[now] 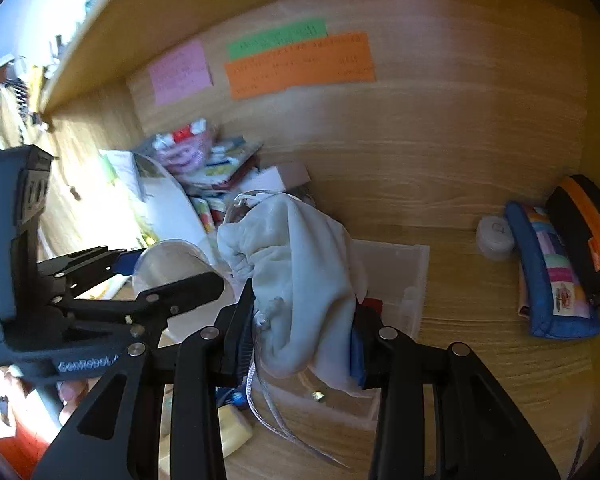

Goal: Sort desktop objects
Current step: 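Lower the cream container and white bag into the clear box and release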

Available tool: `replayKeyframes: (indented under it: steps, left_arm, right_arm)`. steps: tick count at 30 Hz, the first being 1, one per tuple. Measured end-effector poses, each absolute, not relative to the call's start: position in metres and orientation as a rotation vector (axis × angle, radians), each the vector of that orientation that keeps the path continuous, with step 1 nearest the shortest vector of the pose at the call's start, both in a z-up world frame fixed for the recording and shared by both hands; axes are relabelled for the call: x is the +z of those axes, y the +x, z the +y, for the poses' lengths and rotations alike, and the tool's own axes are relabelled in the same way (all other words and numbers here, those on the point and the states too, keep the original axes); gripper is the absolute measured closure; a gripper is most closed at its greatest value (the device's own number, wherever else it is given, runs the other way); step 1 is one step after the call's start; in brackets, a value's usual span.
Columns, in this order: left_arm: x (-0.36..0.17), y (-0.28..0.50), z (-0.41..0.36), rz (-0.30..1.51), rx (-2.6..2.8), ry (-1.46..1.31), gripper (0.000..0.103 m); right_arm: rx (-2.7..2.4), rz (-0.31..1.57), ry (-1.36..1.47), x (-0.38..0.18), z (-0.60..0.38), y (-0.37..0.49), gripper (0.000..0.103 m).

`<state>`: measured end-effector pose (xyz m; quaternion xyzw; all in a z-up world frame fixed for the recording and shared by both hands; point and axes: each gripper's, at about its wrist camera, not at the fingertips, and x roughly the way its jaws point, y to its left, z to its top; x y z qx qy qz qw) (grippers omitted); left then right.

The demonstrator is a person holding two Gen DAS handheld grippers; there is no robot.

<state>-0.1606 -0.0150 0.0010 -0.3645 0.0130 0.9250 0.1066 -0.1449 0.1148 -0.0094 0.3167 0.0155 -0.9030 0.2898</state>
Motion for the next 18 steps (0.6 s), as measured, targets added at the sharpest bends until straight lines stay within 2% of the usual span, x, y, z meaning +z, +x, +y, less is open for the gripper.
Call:
replayKeyframes:
  steps: [18]
  left_arm:
    - [-0.037, -0.185, -0.009, 0.129, 2.722, -1.178, 0.037]
  right_arm:
    - [-2.315, 0.122, 1.042, -0.052, 0.113, -0.188, 0.067]
